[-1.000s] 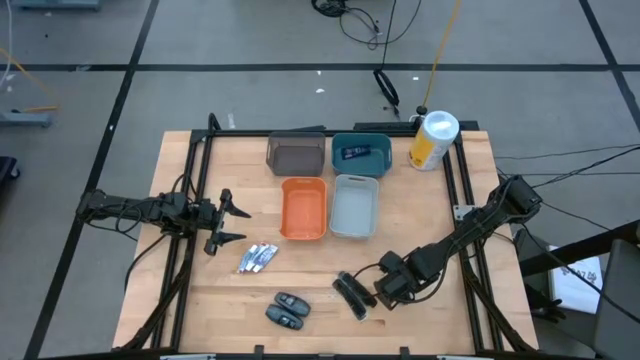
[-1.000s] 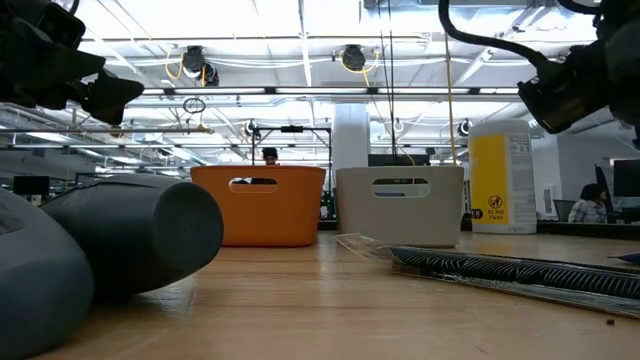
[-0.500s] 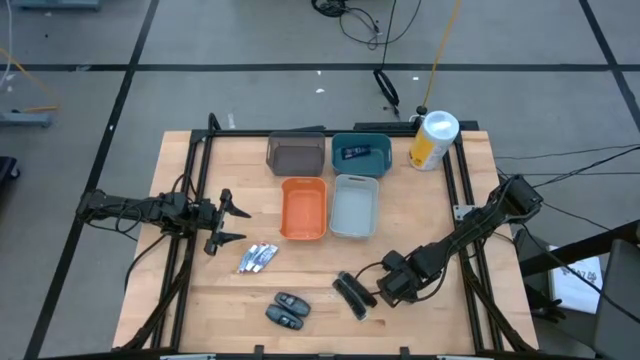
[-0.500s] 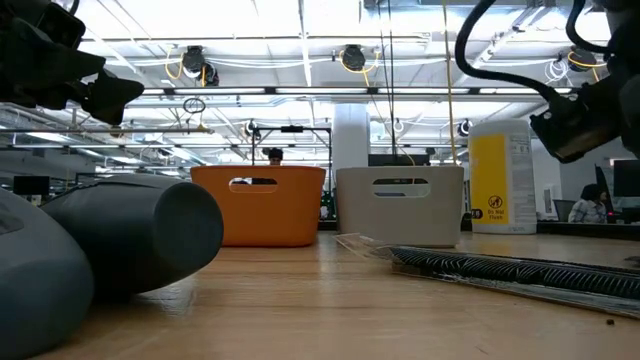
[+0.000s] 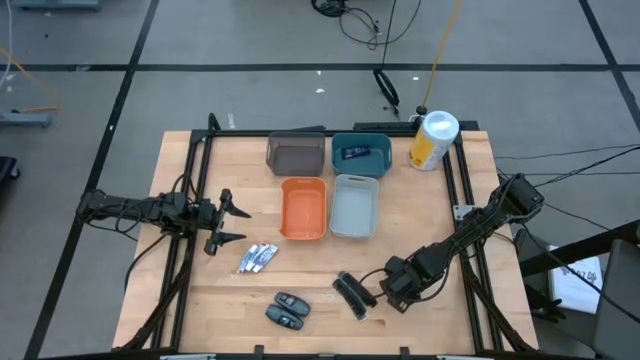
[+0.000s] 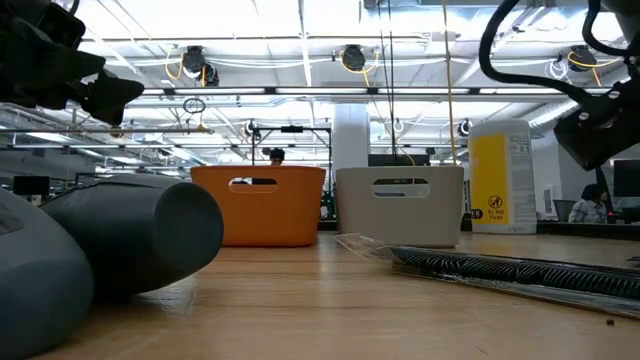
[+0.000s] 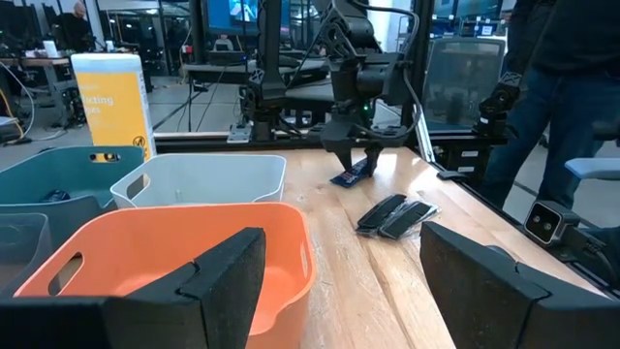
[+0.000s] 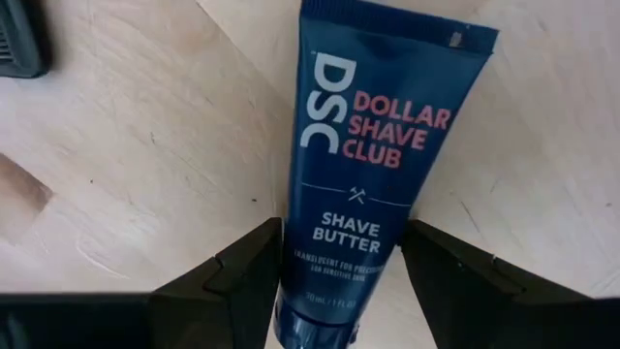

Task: Pick & Place Travel size toiletries
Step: Put the blue shave cream into the dark blue bin

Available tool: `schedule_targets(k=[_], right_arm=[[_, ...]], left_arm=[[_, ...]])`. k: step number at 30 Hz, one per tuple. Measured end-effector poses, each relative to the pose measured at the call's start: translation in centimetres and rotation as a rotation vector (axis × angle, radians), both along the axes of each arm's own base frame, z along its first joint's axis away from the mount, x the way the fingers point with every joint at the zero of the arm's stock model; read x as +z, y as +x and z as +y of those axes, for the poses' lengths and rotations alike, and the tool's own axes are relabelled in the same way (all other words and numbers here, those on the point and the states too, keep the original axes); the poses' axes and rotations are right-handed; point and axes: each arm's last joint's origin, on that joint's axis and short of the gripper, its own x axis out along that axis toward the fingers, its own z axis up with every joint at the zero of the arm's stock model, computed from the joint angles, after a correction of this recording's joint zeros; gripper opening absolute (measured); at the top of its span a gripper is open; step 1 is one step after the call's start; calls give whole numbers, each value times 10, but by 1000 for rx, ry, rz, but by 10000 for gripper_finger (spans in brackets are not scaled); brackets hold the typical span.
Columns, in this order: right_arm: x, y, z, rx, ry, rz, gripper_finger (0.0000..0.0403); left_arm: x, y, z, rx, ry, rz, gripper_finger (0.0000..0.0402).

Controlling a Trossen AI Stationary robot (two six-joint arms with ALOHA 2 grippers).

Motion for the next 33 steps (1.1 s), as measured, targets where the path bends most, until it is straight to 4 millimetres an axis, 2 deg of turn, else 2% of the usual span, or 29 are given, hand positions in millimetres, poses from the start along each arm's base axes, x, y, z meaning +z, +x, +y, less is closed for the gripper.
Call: schedule_targets(k=[11, 22, 33], right_arm=[[-1, 3, -4, 45, -116, -91, 207], [-1, 3, -4, 68, -126, -99, 206], [-1, 3, -4, 78, -130, -100, 155]], left_arm=[[0, 0, 0, 0, 0, 0, 274], [0, 0, 0, 0, 0, 0, 273], [0, 0, 0, 0, 0, 0, 274]])
